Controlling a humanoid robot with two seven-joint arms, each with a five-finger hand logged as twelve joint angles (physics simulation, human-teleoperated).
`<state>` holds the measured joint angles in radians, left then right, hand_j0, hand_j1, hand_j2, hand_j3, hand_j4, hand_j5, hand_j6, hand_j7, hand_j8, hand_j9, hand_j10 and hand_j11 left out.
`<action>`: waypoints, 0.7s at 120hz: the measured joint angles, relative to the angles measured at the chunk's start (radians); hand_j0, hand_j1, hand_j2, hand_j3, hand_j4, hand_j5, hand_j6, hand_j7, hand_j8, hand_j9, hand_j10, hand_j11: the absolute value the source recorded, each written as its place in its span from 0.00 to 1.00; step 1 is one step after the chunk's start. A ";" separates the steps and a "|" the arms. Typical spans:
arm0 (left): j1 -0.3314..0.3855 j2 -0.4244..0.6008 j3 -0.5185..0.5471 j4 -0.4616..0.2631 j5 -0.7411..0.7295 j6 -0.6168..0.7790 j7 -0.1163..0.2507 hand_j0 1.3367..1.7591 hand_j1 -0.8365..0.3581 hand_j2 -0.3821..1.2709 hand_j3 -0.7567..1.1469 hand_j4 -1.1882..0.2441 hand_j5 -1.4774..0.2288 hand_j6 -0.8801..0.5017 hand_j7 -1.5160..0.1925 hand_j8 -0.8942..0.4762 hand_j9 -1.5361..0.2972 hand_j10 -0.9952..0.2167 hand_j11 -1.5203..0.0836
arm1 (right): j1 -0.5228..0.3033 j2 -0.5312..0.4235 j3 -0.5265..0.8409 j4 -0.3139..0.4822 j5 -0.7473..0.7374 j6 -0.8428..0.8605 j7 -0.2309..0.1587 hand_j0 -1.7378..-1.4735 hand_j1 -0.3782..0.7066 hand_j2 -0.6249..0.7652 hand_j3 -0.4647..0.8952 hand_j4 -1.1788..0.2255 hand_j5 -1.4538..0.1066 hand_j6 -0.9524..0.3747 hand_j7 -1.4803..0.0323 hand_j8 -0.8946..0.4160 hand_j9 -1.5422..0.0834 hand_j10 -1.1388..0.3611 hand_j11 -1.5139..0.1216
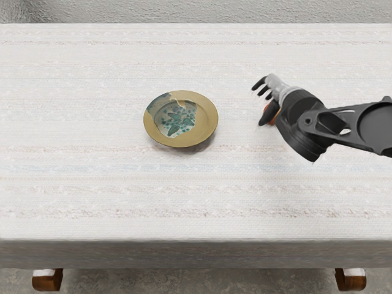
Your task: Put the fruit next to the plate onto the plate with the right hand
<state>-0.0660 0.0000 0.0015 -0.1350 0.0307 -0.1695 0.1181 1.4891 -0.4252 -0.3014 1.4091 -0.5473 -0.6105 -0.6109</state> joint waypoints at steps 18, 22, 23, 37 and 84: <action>0.000 0.000 0.000 0.000 0.000 0.000 0.000 0.76 0.76 0.26 0.40 0.67 0.69 0.47 0.71 0.48 0.67 0.63 0.76 | 0.009 -0.005 -0.044 -0.048 -0.004 0.000 0.000 0.30 0.44 0.40 0.34 0.57 0.62 0.43 0.66 0.40 0.65 0.51 0.63; 0.000 0.000 0.000 0.000 0.000 0.000 0.000 0.76 0.76 0.26 0.40 0.67 0.69 0.47 0.71 0.48 0.67 0.63 0.76 | 0.009 0.002 -0.063 -0.065 -0.004 0.000 0.000 0.30 0.44 0.40 0.34 0.57 0.62 0.43 0.66 0.40 0.65 0.51 0.63; 0.000 0.000 0.000 0.000 0.000 0.000 0.000 0.76 0.76 0.26 0.40 0.67 0.69 0.47 0.71 0.48 0.67 0.63 0.76 | 0.009 0.005 -0.067 -0.068 -0.004 0.000 0.000 0.30 0.44 0.40 0.34 0.57 0.62 0.43 0.66 0.40 0.65 0.51 0.63; 0.000 0.000 0.000 0.000 0.000 0.000 0.000 0.76 0.76 0.26 0.40 0.67 0.69 0.47 0.71 0.48 0.67 0.63 0.76 | 0.007 0.059 -0.125 -0.129 0.002 0.000 0.000 0.30 0.45 0.40 0.34 0.57 0.61 0.43 0.65 0.39 0.64 0.50 0.62; 0.000 0.000 0.000 0.000 0.000 0.000 0.000 0.76 0.76 0.26 0.40 0.67 0.69 0.47 0.71 0.48 0.67 0.63 0.76 | -0.006 0.154 -0.214 -0.189 0.007 -0.001 0.000 0.30 0.48 0.39 0.34 0.54 0.59 0.41 0.62 0.39 0.62 0.48 0.60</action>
<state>-0.0660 0.0000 0.0014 -0.1350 0.0307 -0.1695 0.1181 1.4828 -0.2712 -0.5152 1.2201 -0.5402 -0.6112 -0.6109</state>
